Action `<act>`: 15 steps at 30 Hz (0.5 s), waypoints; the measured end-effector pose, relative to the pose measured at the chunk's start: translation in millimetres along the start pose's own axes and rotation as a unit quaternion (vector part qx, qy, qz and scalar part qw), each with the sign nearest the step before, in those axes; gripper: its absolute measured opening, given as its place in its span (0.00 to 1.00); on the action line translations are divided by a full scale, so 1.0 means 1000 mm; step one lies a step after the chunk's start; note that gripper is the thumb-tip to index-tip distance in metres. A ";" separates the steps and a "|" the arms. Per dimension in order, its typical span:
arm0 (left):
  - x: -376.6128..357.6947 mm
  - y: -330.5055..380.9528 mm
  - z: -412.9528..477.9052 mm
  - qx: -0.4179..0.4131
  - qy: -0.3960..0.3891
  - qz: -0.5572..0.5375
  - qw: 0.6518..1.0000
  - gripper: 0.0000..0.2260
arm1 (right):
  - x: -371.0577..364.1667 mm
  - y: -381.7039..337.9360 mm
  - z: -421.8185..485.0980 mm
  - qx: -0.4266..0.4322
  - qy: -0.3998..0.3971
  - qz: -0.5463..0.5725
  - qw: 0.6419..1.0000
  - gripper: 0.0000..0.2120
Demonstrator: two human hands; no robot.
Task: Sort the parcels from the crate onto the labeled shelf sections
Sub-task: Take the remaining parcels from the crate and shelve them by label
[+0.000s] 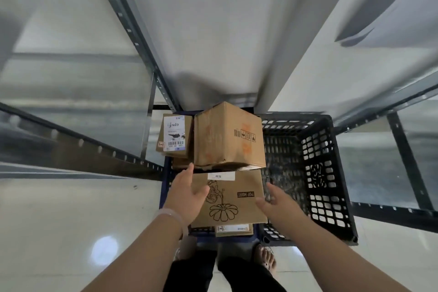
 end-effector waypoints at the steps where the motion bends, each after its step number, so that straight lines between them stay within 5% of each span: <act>1: -0.007 -0.012 0.010 0.034 0.004 -0.014 0.999 0.40 | -0.009 0.003 0.011 -0.011 -0.012 0.004 1.000 0.34; 5: -0.036 -0.055 0.027 0.156 -0.024 -0.077 0.985 0.41 | -0.042 0.020 0.042 -0.037 -0.054 0.043 0.997 0.38; 11: -0.034 -0.040 -0.013 0.116 -0.002 -0.144 0.983 0.20 | -0.030 0.030 0.005 -0.039 -0.032 0.200 0.979 0.26; 15: -0.011 0.012 -0.059 0.083 0.053 -0.166 0.981 0.17 | 0.012 0.021 -0.052 -0.025 0.029 0.254 0.966 0.24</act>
Point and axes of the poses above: each hand's wrist, its own z-axis towards the middle knuckle, its own x-axis out of the back of the hand, y = z × x, the point moved 4 cm from there along z, towards the middle knuckle, and after that the axes turned 12 degrees about -z, right-handed, at the moved point
